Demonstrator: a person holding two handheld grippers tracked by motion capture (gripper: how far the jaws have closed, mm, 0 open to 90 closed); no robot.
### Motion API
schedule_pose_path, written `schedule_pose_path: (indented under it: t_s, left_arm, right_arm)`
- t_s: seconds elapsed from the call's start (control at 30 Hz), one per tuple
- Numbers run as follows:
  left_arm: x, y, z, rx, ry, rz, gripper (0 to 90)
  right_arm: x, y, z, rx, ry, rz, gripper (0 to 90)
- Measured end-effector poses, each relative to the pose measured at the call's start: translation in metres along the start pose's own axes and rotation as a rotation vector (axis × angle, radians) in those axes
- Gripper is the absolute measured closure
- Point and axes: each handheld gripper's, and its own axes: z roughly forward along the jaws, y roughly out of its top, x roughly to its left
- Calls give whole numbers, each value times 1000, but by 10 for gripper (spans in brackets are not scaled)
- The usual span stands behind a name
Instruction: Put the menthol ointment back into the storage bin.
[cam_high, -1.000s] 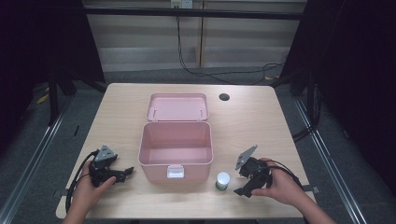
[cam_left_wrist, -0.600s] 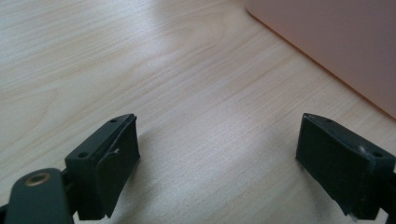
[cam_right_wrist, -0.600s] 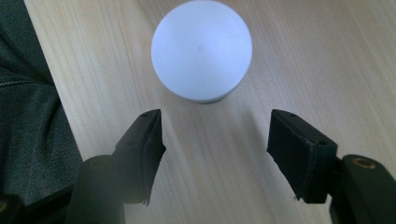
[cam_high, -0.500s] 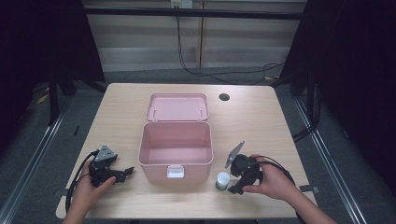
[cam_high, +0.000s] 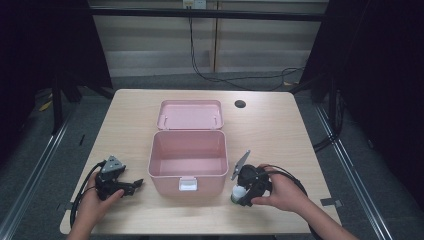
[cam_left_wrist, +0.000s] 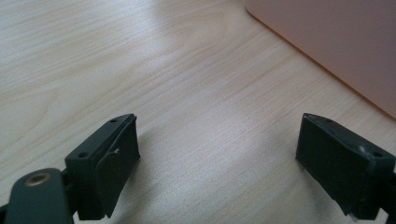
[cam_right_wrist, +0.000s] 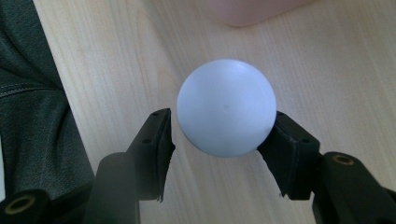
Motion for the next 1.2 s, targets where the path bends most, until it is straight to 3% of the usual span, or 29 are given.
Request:
schedule_pose_path:
  t_s: [0.8,0.93,1.0,1.2]
  left_arm:
    - [0,0,0,0,0,0,126]
    - [0,0,0,0,0,0,126]
    - [0,0,0,0,0,0,126]
    - [0,0,0,0,0,0,126]
  right_arm:
    - [3,15,2,76,-19,4,509]
    - [3,16,3,76,-18,-10,508]
    - [3,17,3,77,-7,12,506]
    - [1,17,3,68,-2,16,492]
